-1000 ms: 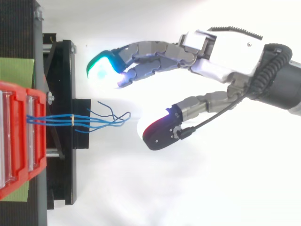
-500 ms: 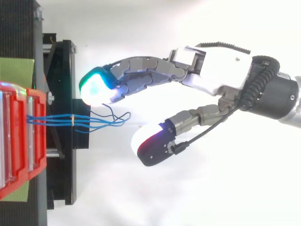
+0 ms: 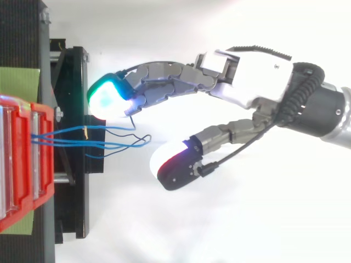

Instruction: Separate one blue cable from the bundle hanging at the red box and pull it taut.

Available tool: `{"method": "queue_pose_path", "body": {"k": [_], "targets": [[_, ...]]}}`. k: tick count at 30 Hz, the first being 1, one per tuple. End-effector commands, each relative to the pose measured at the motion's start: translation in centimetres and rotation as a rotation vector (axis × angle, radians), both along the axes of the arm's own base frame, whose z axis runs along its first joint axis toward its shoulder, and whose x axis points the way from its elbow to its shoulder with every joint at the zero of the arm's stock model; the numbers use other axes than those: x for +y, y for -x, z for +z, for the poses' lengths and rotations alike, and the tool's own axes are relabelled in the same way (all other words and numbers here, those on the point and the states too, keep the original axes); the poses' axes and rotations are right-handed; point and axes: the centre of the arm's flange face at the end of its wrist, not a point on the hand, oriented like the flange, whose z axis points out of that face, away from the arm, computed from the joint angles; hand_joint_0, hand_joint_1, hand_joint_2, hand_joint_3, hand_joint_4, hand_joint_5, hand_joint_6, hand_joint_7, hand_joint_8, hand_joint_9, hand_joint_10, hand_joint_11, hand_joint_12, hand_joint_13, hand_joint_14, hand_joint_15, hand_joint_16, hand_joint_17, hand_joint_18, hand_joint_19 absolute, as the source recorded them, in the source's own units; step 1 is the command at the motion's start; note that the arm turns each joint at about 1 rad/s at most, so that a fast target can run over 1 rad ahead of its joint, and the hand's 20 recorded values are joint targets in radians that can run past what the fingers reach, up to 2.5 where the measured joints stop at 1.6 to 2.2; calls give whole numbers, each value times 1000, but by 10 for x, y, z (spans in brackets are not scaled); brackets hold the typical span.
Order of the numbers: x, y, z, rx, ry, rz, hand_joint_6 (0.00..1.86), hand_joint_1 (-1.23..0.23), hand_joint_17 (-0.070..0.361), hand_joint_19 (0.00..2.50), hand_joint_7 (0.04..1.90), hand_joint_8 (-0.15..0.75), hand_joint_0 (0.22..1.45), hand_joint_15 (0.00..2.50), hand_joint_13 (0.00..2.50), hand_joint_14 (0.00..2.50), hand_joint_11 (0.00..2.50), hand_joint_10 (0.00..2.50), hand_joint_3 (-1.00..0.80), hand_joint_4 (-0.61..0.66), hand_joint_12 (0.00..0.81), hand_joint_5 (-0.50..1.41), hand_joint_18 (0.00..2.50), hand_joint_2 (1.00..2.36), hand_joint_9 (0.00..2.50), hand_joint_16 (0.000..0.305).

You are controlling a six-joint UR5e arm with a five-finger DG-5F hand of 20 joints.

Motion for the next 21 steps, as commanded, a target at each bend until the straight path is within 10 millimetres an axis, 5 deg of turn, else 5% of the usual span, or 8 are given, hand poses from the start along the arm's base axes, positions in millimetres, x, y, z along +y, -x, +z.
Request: {"method": "queue_pose_path", "body": {"k": [1,21], "targets": [[-1,-11,-25,17,-13,9,503,-728,100,236,845,317,561,172,449,6,0,1,-484,373,369,-165,357,1001,350,45],[6,-25,-1,-10,-61,65,503,-627,96,304,1008,338,601,245,587,9,70,2,-476,390,367,-130,490,1003,481,43]]}}
